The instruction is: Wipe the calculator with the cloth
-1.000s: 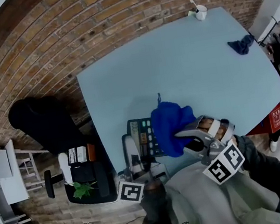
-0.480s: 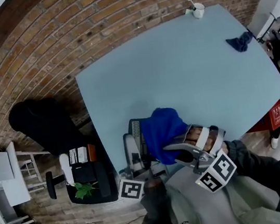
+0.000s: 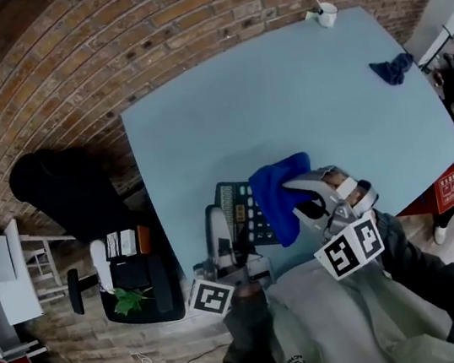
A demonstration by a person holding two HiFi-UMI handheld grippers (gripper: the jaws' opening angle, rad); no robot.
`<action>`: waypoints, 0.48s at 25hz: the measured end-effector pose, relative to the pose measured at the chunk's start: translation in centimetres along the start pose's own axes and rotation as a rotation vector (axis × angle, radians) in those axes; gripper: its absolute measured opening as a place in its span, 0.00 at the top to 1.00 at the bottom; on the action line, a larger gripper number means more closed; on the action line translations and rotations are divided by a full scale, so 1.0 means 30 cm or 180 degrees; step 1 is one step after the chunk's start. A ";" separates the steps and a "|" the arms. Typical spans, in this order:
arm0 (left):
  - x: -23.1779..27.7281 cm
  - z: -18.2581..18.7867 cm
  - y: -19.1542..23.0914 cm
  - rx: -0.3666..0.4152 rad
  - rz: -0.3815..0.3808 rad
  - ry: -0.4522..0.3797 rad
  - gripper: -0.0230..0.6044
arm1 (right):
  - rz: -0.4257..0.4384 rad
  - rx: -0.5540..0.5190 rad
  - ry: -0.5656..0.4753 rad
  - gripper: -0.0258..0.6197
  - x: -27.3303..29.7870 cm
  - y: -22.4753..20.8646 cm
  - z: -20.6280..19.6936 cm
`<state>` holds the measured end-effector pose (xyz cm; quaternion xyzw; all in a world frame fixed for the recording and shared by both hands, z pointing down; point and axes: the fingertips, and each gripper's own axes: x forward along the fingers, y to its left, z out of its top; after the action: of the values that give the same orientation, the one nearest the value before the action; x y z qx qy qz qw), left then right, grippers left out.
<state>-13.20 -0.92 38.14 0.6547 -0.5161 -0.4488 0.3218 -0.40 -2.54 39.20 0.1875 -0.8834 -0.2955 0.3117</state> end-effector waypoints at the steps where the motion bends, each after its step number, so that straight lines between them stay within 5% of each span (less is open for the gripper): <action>1: 0.009 -0.021 -0.011 0.0006 -0.0041 0.0069 0.89 | 0.0000 -0.0047 -0.0037 0.89 0.008 -0.005 0.026; 6: 0.017 -0.069 -0.021 0.0397 -0.0208 0.0502 0.89 | 0.0197 -0.0222 -0.0316 0.89 0.023 0.044 0.129; 12: -0.049 0.068 0.003 0.0318 -0.0286 0.0161 0.90 | 0.0464 0.0658 -0.0456 0.89 -0.030 -0.019 0.016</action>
<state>-15.19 0.57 37.80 0.7036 -0.4997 -0.4197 0.2811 0.03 -2.32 38.15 0.1324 -0.9404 -0.1921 0.2475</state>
